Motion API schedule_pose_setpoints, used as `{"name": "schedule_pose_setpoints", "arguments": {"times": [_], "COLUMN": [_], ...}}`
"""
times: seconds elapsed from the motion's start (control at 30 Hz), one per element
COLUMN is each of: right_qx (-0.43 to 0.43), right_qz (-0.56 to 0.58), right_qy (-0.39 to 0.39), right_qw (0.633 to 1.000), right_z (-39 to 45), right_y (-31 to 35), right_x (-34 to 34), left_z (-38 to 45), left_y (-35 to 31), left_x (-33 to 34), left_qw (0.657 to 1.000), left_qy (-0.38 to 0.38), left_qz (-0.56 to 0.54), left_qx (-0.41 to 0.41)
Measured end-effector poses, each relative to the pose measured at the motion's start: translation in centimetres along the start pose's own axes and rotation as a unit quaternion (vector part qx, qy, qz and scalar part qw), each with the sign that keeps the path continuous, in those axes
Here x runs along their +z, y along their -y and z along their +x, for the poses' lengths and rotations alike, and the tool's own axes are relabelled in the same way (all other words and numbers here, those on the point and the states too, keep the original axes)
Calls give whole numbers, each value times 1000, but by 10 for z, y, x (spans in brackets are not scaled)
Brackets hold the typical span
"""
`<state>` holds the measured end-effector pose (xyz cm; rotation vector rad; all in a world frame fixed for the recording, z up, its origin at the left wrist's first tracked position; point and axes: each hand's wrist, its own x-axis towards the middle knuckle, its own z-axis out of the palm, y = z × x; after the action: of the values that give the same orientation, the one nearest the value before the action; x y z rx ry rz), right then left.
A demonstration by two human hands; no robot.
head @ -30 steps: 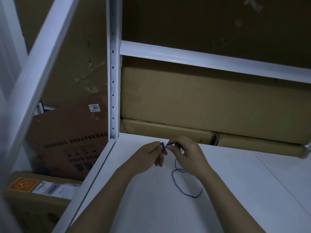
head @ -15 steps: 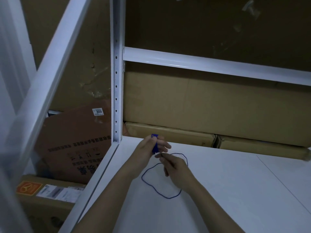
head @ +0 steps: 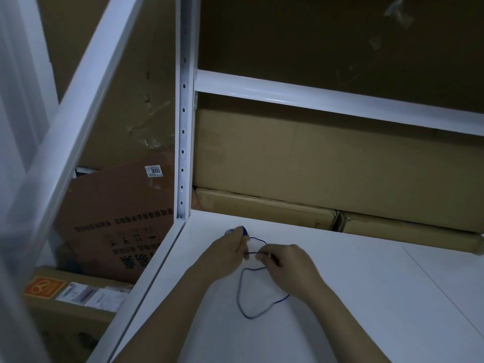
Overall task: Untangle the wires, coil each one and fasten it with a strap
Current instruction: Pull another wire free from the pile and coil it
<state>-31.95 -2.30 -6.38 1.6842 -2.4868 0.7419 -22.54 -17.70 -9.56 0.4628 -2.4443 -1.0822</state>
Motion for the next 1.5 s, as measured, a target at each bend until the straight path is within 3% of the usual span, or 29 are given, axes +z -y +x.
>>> {"name": "schedule_pose_setpoints", "arguments": {"times": [0.13, 0.27, 0.37, 0.43, 0.57, 0.6, 0.67, 0.73, 0.9, 1.1, 1.3, 1.43, 1.5], "right_qx": [-35, 10, 29, 33, 37, 29, -19, -85, -170, -192, -75, -14, 15], "right_qz": [-13, 122, 180, 210, 185, 150, 60, 9, -22, -13, 103, 245, 259], "right_qy": [-70, -108, -84, -73, -8, 12, 32, 7, -96, -159, -150, -128, -106], "right_qw": [997, 987, 980, 974, 982, 988, 997, 996, 981, 968, 981, 961, 960], "right_z": [12, 24, 27, 27, 19, 16, 7, 0, -4, 10, 26, 28, 25], "right_y": [-14, -25, -22, -16, -3, 1, 8, 15, 25, 28, 3, 2, 3], "right_x": [-16, -17, -9, -1, 20, 26, 35, 38, 20, -7, -13, -5, 3], "left_z": [-9, -14, -16, -17, -10, -6, -2, -1, -1, -8, -12, -17, -19], "left_y": [-13, -30, -38, -41, -43, -42, -39, -37, -17, -21, -29, -35, -34], "left_x": [-2, -12, -21, -24, -28, -30, -30, -28, -27, -25, -29, -33, -34], "left_qw": [993, 954, 926, 899, 813, 822, 894, 942, 987, 992, 981, 938, 904], "left_qy": [61, 91, 88, 72, -39, -56, -87, -108, -70, 2, 69, 81, 65], "left_qz": [-90, -284, -368, -432, -581, -565, -434, -306, -125, -110, -179, -336, -422], "left_qx": [-49, -43, -18, 5, 17, 34, 74, 89, 77, 57, 30, 25, 22]}}
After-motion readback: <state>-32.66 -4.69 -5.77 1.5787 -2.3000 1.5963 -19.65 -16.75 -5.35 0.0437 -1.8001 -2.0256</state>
